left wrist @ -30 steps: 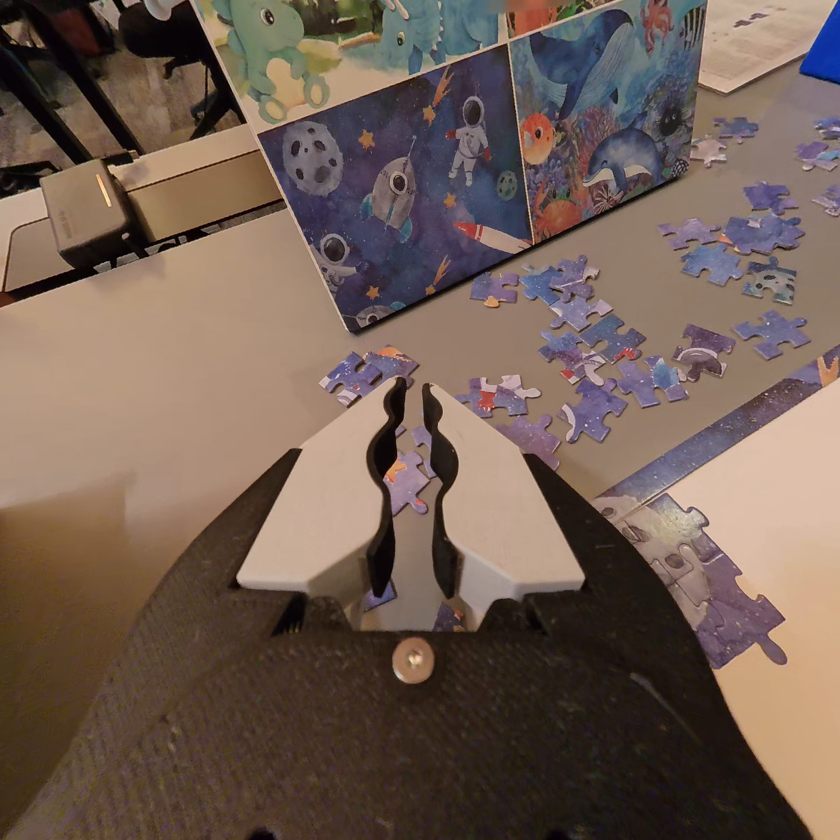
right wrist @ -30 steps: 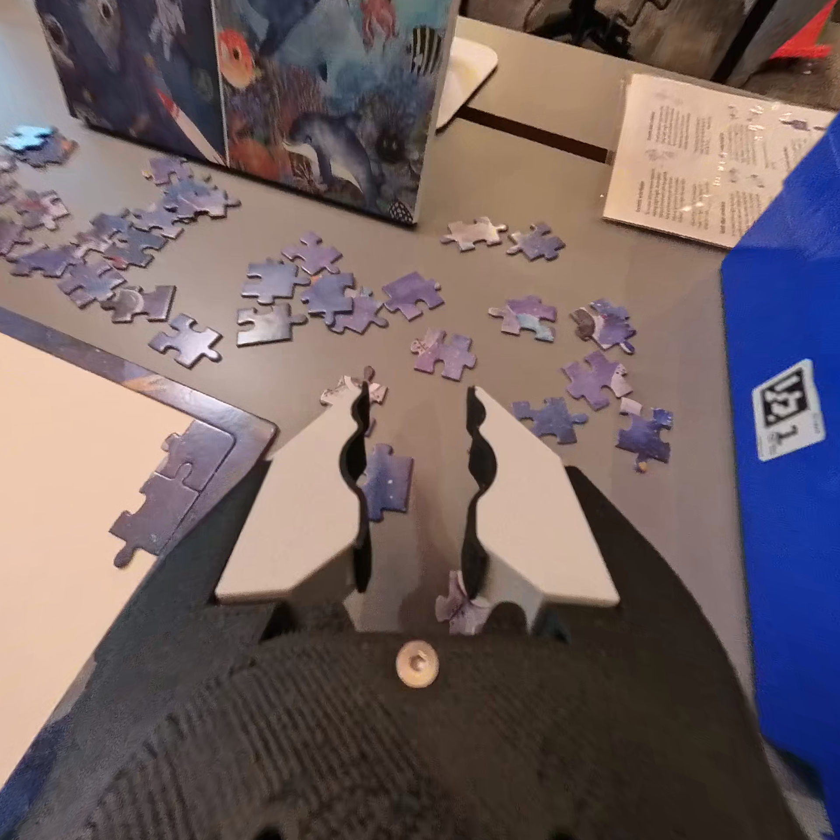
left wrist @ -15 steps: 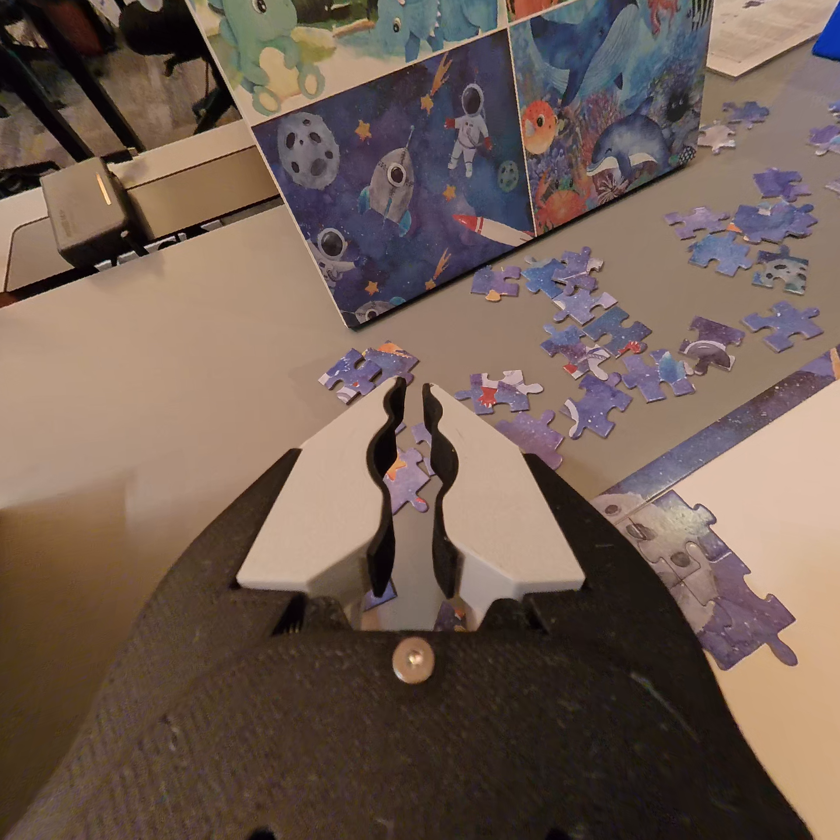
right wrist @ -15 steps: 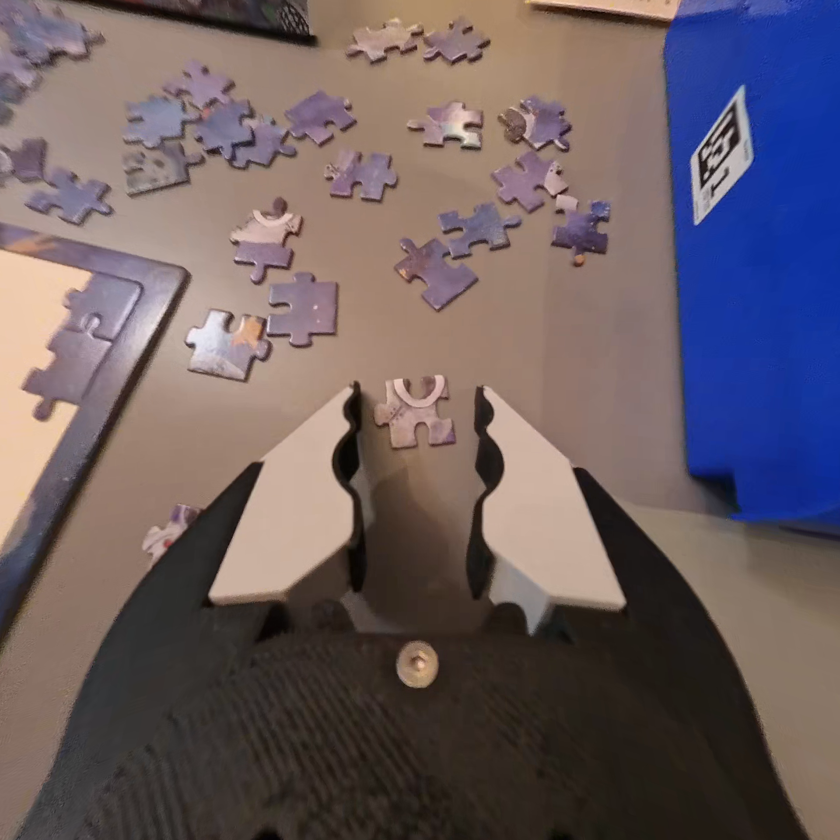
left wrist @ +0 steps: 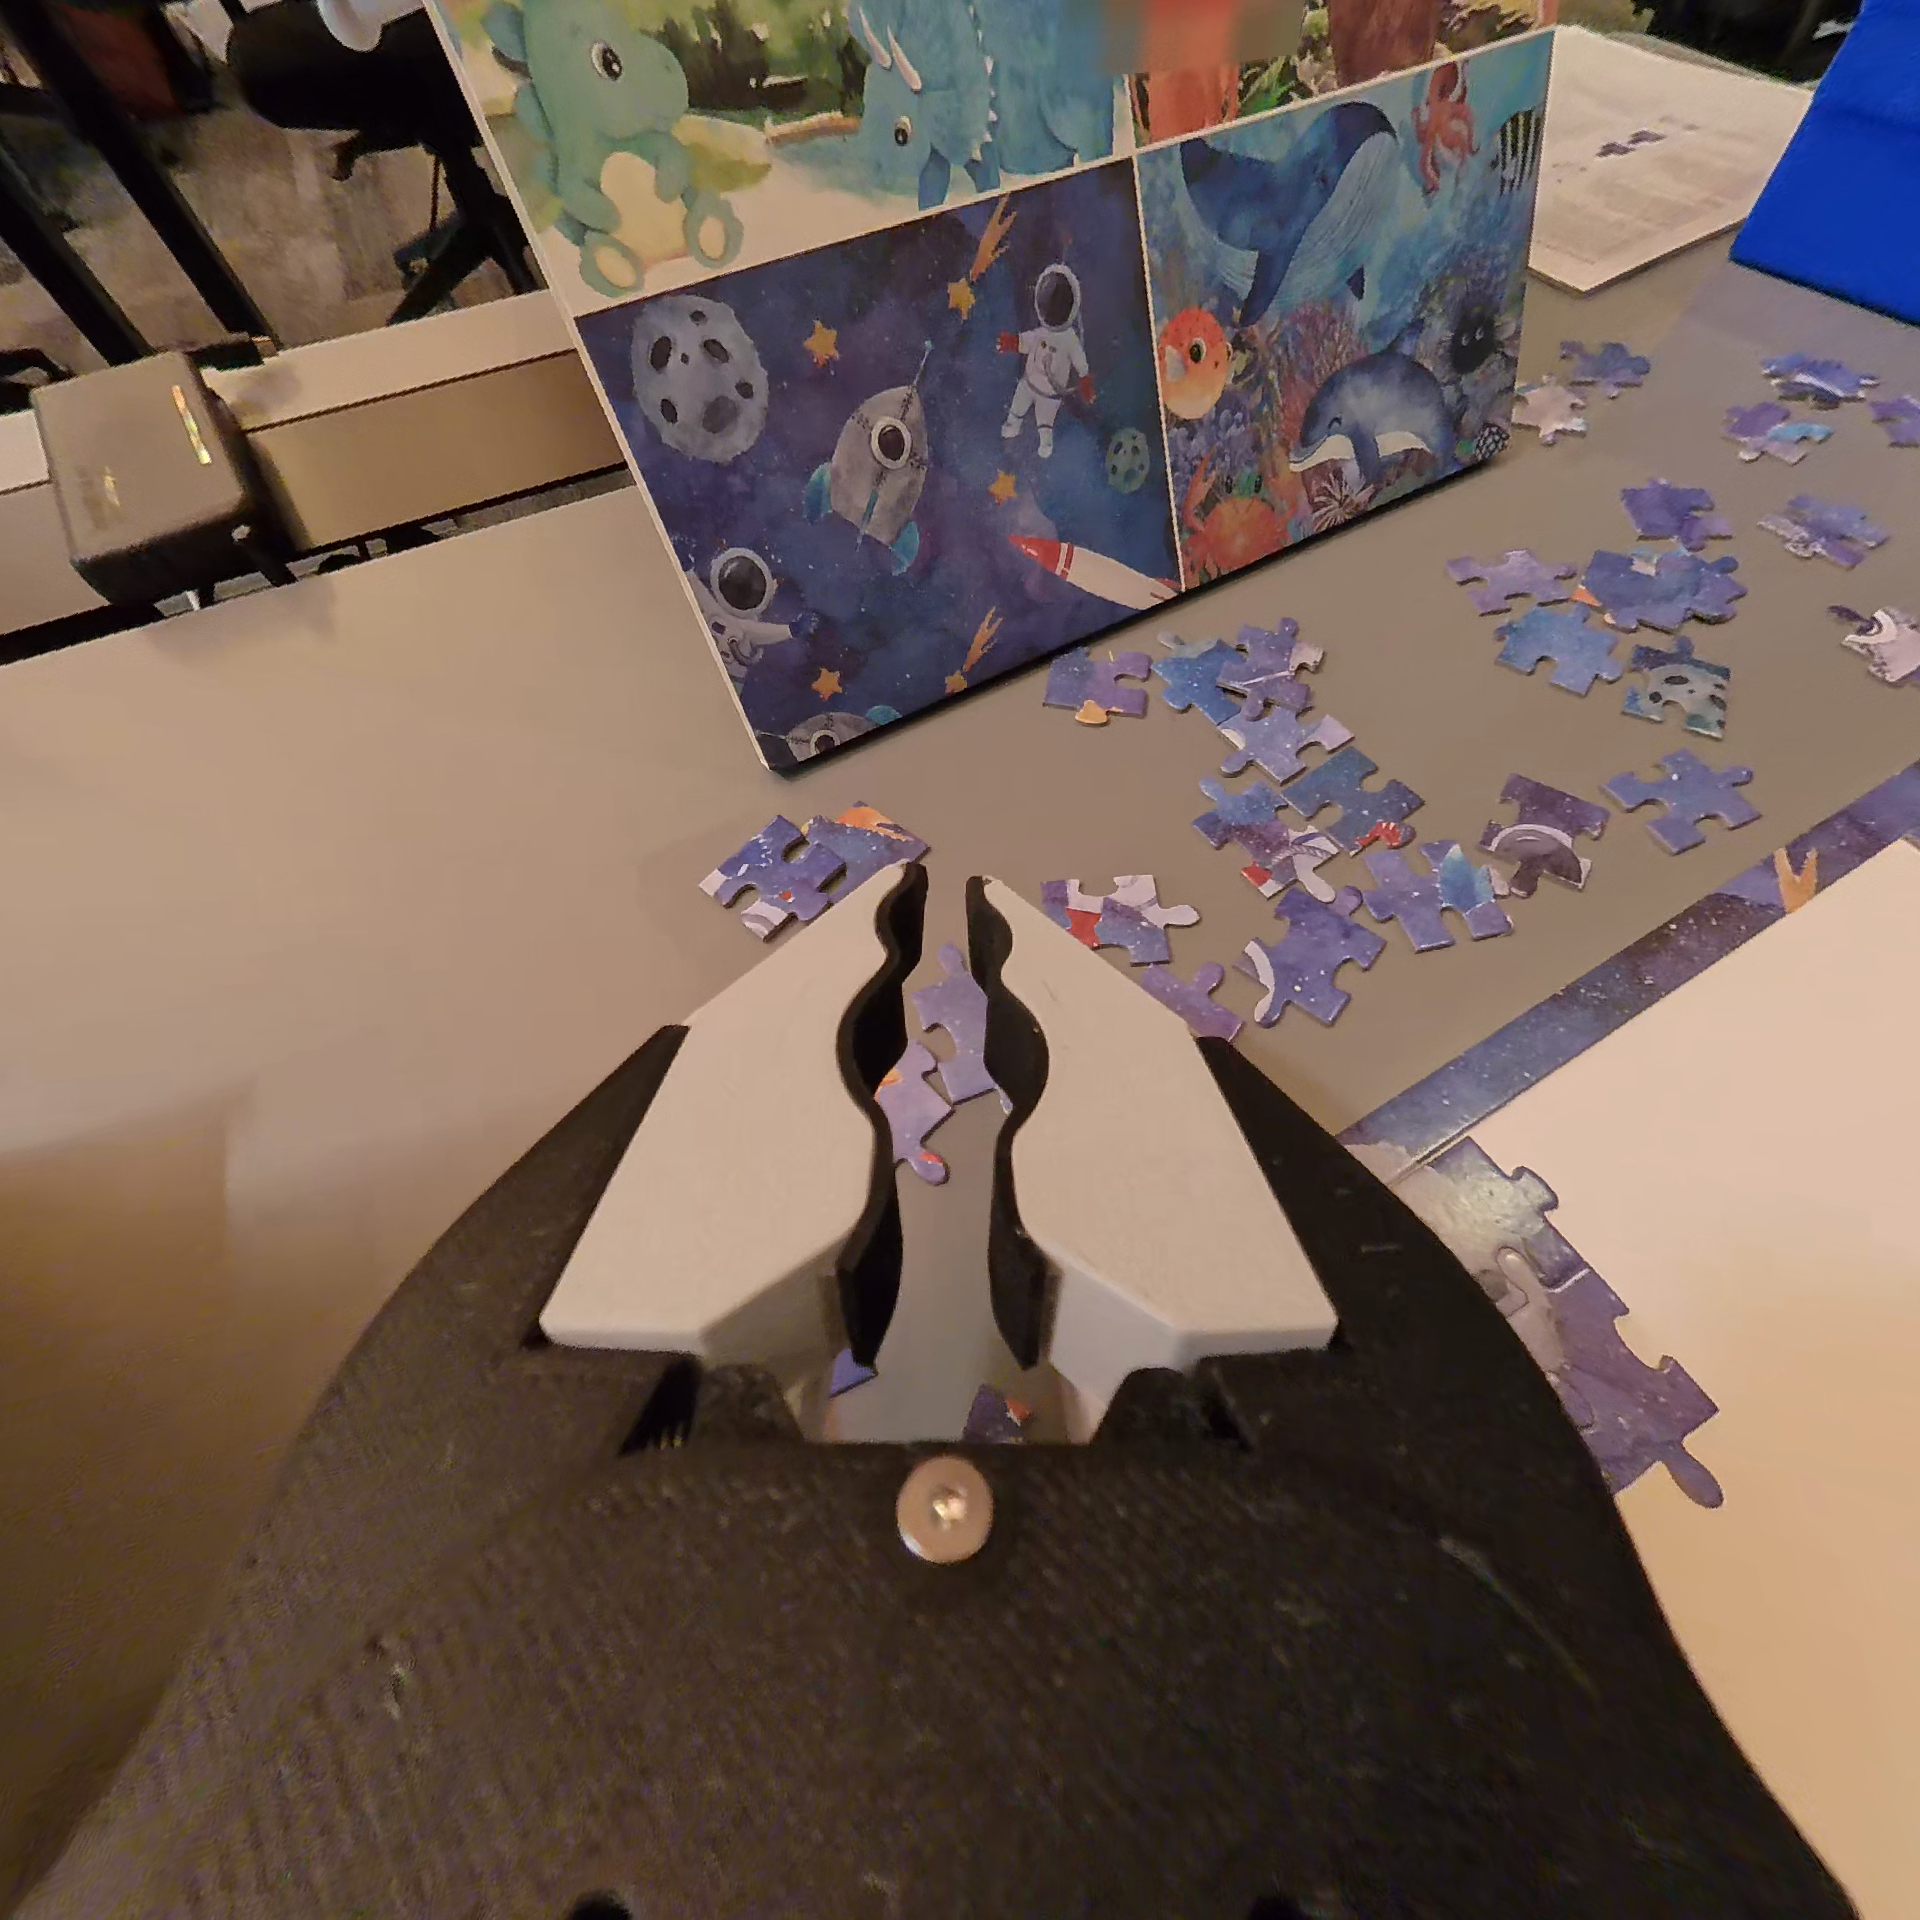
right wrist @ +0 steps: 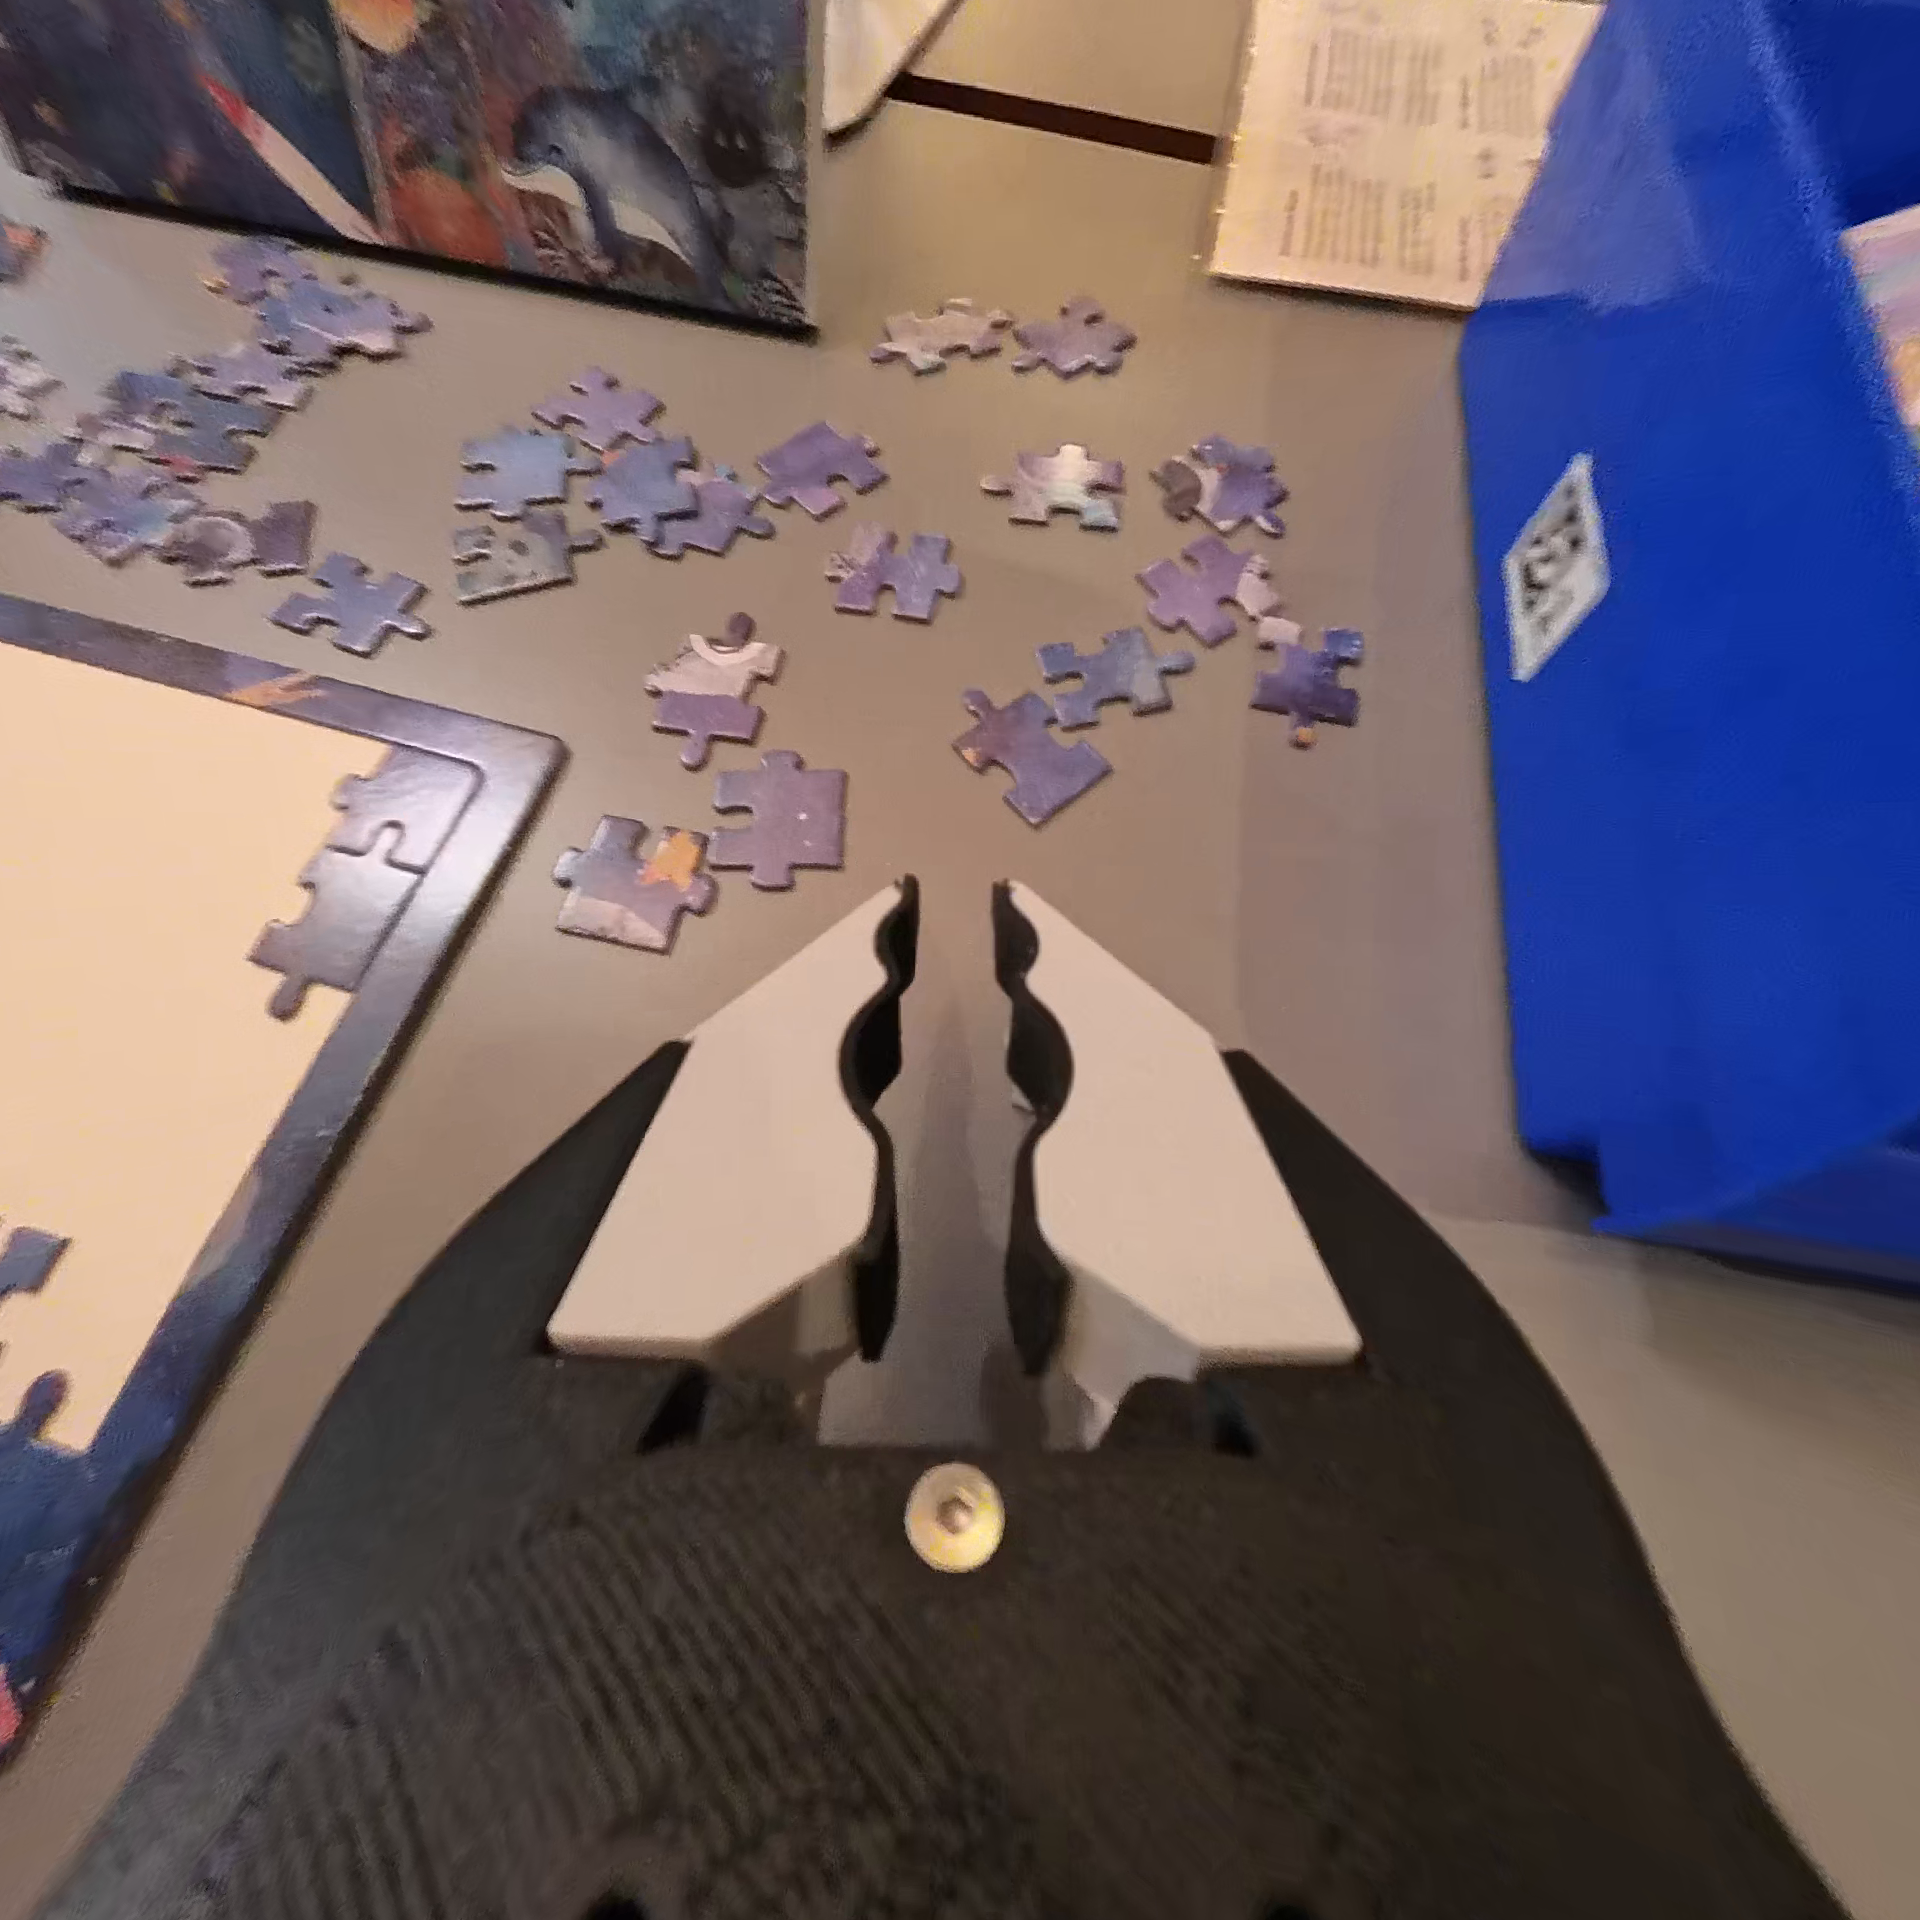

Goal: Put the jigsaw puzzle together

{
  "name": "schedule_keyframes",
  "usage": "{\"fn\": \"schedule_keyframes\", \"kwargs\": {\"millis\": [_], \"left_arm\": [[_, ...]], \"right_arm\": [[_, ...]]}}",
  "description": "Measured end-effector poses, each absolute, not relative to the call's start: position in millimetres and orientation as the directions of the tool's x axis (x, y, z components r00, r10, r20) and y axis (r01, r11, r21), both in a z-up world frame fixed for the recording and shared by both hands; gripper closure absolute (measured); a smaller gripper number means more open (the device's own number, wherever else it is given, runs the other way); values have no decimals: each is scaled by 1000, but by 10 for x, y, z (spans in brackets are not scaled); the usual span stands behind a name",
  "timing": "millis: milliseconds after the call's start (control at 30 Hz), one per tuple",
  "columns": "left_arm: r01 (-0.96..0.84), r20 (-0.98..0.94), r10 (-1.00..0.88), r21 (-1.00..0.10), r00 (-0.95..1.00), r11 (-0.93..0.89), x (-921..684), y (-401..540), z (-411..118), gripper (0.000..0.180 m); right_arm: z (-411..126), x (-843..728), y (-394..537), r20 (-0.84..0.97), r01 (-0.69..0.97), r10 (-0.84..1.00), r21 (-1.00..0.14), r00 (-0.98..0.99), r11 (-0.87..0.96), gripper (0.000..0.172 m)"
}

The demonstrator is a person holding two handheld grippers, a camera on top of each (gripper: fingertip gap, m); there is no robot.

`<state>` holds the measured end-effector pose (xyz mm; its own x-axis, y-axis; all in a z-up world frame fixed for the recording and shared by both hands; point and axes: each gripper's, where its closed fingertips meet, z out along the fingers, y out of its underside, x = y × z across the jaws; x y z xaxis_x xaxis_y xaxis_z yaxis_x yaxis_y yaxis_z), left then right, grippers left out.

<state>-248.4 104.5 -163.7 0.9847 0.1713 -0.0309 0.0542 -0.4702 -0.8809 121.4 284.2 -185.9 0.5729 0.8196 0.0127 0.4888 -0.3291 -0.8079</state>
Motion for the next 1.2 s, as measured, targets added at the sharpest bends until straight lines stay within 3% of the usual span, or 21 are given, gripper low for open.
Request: {"fn": "schedule_keyframes", "kwargs": {"millis": [167, 533, 767, 833, 933, 1067, 1167, 1200], "left_arm": [[62, -19, 167, -884, 986, -464, -2474, 1044, -1622, 174], [61, -15, 160, -885, 987, -462, -2450, 1053, -1616, 174], [59, -17, 159, -885, 987, -463, -2439, 1057, -1622, 174], [62, -14, 158, -885, 987, -461, -2437, 1057, -1619, 174], [60, -14, 157, -886, 987, -459, -2434, 1057, -1612, 174], [64, -9, 157, -889, 988, -453, -2435, 1056, -1599, 174], [64, -8, 155, -890, 988, -452, -2432, 1056, -1595, 174], [64, -8, 155, -890, 988, -452, -2431, 1056, -1594, 174]], "right_arm": [[-2141, 1425, 2879, 35, 547, 749, -707, 661, -449, 125], [-2105, 1993, 3081, 153, 504, 600, -720, 785, -476, 142], [-2200, 1712, 3048, -16, 418, 629, -734, 778, -536, 117], [-2201, 1670, 3091, 8, 424, 626, -743, 780, -518, 120], [-2196, 1567, 3084, -4, 432, 657, -750, 754, -500, 144], [-2194, 1452, 2993, -4, 469, 713, -751, 701, -465, 144], [-2173, 1401, 2944, 8, 485, 739, -759, 674, -434, 153], [-2154, 1395, 2942, 17, 484, 740, -766, 672, -423, 163]]}}
